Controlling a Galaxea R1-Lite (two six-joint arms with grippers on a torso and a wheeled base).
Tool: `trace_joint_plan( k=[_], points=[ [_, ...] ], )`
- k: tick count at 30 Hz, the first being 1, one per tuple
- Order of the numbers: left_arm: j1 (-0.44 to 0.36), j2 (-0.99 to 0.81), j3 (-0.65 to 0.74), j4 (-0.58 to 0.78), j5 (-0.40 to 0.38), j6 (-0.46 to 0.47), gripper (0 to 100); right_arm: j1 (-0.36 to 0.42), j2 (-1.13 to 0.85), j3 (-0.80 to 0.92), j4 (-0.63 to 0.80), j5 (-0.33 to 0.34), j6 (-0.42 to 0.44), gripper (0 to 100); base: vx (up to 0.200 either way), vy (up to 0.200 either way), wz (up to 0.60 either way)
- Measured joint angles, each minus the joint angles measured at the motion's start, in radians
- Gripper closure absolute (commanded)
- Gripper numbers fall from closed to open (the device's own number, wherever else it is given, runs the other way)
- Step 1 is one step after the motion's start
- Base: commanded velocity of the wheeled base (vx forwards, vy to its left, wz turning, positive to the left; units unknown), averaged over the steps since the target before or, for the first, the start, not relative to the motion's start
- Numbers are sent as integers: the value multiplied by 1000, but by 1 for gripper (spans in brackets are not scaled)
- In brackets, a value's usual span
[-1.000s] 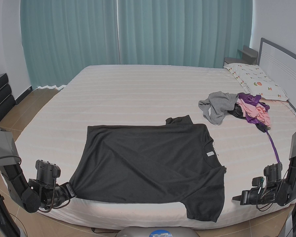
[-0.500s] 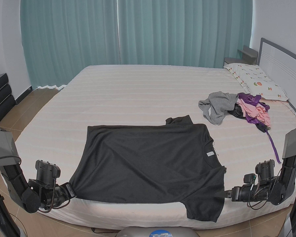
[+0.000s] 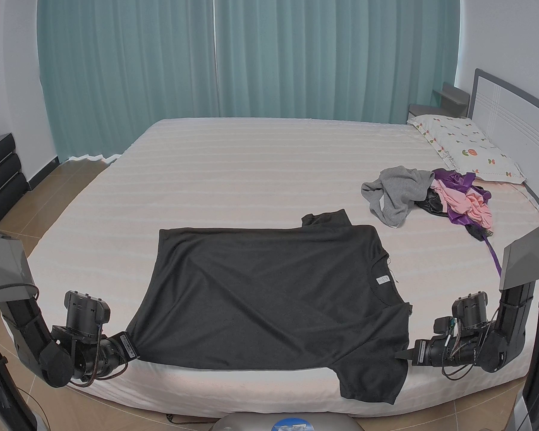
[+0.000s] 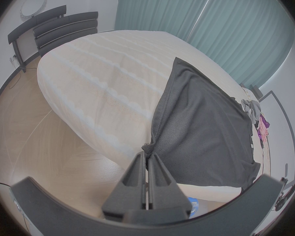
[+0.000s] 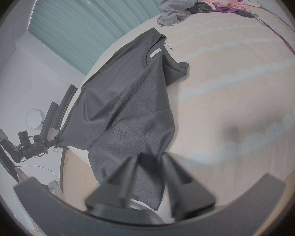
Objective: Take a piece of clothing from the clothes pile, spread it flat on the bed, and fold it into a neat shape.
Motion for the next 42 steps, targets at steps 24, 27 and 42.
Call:
trace_joint_plan(
  k=[24,27,42],
  points=[
    [0,4,12,3,1,24,100,-87,-132,199,70,28,-71,100,0,0,0],
    [0,5,16,2,1,30,100,-85,-169,200,158,33,-88,100,0,0,0],
    [-6,16,87,-3,1,144,100,-86,-289,201,341,24,-169,100,0,0,0]
  ],
)
